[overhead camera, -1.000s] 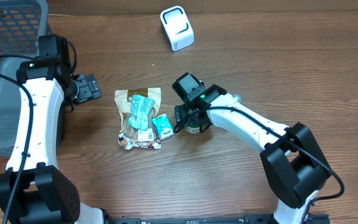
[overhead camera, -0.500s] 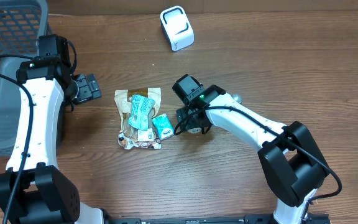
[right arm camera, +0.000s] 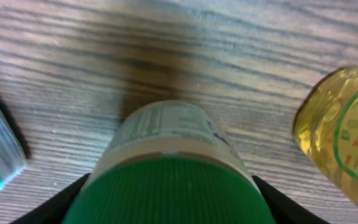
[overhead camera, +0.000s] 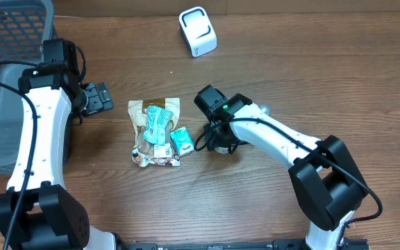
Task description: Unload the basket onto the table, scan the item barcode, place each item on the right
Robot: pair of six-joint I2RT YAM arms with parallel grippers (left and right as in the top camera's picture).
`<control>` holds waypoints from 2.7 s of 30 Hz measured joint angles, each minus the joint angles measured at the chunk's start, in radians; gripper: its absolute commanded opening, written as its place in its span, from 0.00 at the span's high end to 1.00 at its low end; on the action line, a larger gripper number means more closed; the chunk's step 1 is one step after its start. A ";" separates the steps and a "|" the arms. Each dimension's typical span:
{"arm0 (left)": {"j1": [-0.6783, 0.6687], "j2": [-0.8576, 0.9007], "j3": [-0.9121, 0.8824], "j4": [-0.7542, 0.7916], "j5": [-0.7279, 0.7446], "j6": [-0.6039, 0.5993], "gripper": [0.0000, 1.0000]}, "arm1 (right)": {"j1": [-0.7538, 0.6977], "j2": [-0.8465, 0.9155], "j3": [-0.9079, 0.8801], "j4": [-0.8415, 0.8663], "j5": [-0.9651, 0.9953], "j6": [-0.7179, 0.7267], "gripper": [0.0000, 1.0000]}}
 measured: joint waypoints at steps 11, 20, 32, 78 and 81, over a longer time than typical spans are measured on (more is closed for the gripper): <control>0.000 0.000 0.000 0.000 0.000 0.000 0.00 | -0.022 0.001 0.000 0.024 -0.019 0.004 0.10; 0.000 0.000 0.000 0.000 0.000 0.000 0.00 | -0.074 0.001 0.000 0.012 -0.085 0.007 0.20; 0.000 0.000 0.000 0.000 0.000 0.000 0.00 | -0.055 0.001 0.000 0.000 -0.085 0.008 0.27; 0.000 0.000 0.000 0.000 0.000 0.000 0.00 | -0.019 0.001 -0.006 0.026 -0.032 0.011 0.39; 0.000 0.000 0.000 0.000 0.000 0.000 0.00 | -0.019 0.001 -0.006 0.026 -0.033 0.011 0.39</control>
